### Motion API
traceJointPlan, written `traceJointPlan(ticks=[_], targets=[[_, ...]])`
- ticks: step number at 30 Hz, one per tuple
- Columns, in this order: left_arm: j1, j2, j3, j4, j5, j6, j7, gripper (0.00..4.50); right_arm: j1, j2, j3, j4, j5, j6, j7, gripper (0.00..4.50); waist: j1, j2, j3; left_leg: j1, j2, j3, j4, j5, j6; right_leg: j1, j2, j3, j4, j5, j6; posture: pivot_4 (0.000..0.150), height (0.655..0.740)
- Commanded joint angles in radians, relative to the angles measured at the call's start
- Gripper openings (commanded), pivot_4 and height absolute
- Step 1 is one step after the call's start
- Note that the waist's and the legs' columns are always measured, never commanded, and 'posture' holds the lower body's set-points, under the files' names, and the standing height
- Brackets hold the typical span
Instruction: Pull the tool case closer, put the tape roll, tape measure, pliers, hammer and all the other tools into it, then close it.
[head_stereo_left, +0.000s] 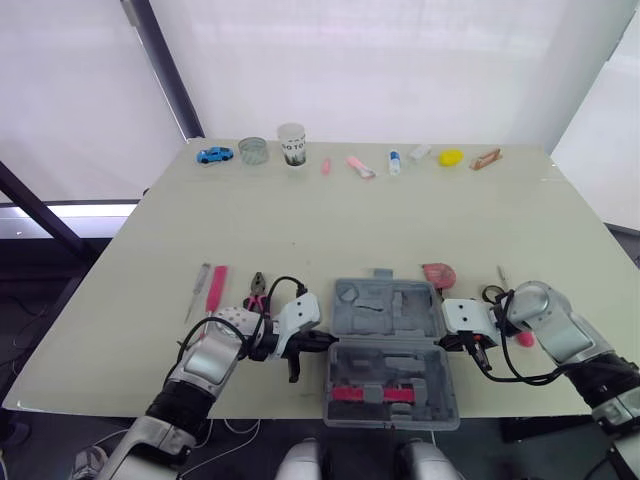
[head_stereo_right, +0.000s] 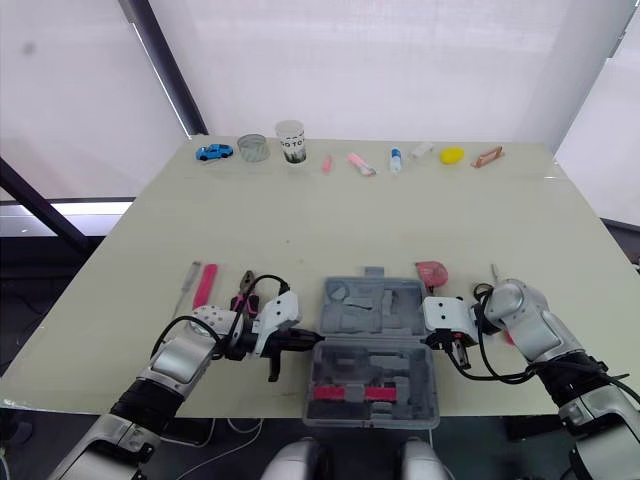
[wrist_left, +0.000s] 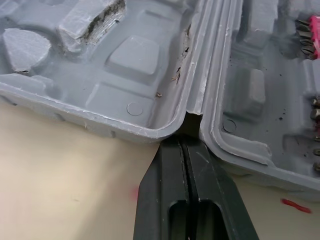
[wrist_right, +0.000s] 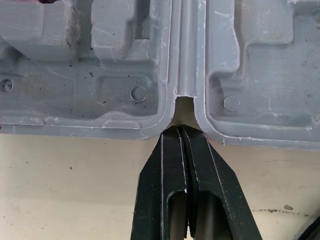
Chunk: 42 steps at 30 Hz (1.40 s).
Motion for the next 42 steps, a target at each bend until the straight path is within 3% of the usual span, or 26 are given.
traceJointPlan(ticks=[1, 18, 32, 38, 42], targets=[[0.032, -0.006, -0.037, -0.050, -0.005, 0.020, -0.014, 0.00, 0.014, 0.003, 0.009, -0.043, 0.030, 0.008, 0.015, 0.02, 0.000, 0.000, 0.000, 0.000, 0.000, 0.000, 0.000, 0.000, 0.000, 0.000, 0.000, 0.000, 0.000, 0.000, 0.000, 0.150, 0.7400], [0.118, 0.038, -0.017, -0.158, -0.024, 0.082, 0.005, 0.00, 0.086, -0.013, 0.018, -0.155, 0.060, 0.079, 0.024, 0.02, -0.001, 0.000, -0.001, 0.000, 0.000, 0.000, 0.000, 0.000, 0.000, 0.000, 0.000, 0.000, 0.000, 0.000, 0.000, 0.150, 0.7400], [0.147, 0.064, -0.004, -0.184, -0.032, 0.097, 0.036, 0.00, 0.084, -0.009, 0.016, -0.146, 0.058, 0.078, 0.003, 0.02, -0.002, -0.001, -0.001, 0.001, 0.000, 0.000, 0.000, 0.000, 0.000, 0.000, 0.001, 0.000, 0.000, 0.000, 0.000, 0.150, 0.7400], [0.151, 0.060, 0.048, -0.143, -0.051, 0.042, 0.067, 0.00, 0.086, -0.022, -0.030, -0.130, 0.078, 0.096, -0.032, 0.02, -0.004, -0.001, -0.002, 0.001, 0.000, 0.000, 0.000, 0.000, 0.000, 0.000, 0.001, 0.000, 0.001, 0.000, 0.000, 0.150, 0.7400], [0.199, 0.064, 0.145, -0.131, -0.140, -0.025, 0.053, 0.00, 0.129, -0.069, -0.111, -0.115, 0.136, 0.080, -0.051, 0.02, -0.002, -0.001, -0.001, 0.001, 0.001, 0.000, 0.000, 0.000, 0.000, 0.000, 0.000, 0.000, 0.001, 0.000, 0.000, 0.150, 0.7400]])
